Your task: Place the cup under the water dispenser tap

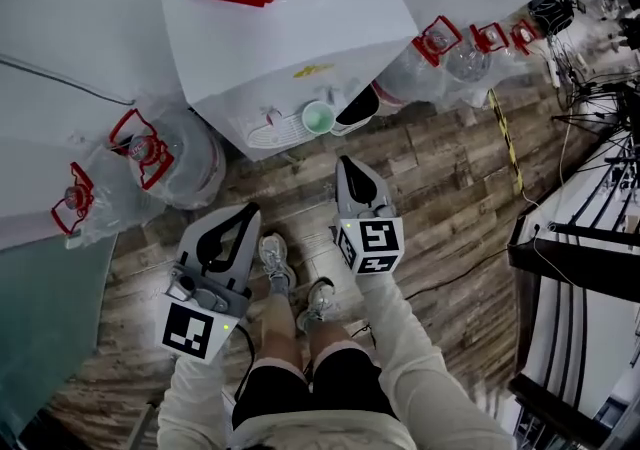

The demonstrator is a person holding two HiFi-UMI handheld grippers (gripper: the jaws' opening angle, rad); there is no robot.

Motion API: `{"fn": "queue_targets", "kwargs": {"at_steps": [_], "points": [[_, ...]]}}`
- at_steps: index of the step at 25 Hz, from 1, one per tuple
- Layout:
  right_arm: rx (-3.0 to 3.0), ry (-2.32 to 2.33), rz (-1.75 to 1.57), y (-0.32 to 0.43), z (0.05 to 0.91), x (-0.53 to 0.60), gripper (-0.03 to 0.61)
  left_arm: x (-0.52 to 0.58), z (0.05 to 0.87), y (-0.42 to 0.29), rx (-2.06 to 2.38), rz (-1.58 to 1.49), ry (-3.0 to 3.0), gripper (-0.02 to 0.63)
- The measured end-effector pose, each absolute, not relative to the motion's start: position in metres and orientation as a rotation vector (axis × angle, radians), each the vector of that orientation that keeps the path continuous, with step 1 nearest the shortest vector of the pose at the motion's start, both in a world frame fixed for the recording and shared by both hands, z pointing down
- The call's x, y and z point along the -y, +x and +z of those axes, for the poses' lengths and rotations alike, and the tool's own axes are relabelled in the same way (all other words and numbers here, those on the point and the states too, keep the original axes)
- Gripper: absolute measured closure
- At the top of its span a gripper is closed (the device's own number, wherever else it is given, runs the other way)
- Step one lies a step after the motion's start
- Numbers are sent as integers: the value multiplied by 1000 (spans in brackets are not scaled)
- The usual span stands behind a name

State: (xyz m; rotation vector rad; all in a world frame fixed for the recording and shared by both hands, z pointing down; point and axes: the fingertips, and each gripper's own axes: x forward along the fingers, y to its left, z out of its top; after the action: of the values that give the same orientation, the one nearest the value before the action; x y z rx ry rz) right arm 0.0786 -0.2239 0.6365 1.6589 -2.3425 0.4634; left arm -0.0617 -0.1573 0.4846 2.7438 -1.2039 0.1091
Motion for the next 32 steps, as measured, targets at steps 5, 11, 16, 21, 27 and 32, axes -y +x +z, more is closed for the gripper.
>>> {"fn": "queue_targets", "kwargs": {"at_steps": [5, 11, 16, 21, 27, 32], "points": [[2379, 1671, 434, 84, 590, 204, 569, 153, 458, -54, 1206, 93, 2759, 607], [2413, 1666, 372, 86, 535, 179, 569, 145, 425, -50, 1231, 81, 2767, 607], [2447, 1661, 343, 88, 493, 159, 569, 134, 397, -50, 1244, 81, 2776, 607], [2452, 1658, 300, 90, 454, 145, 569, 125, 368, -52, 1267, 58, 2786, 607], [2463, 1652, 255, 93, 411, 125, 569, 112, 333, -50, 1292, 20, 2797, 609], [2487, 1664, 223, 97, 377, 111, 569, 102, 309, -51, 1316, -8, 2803, 609]]}}
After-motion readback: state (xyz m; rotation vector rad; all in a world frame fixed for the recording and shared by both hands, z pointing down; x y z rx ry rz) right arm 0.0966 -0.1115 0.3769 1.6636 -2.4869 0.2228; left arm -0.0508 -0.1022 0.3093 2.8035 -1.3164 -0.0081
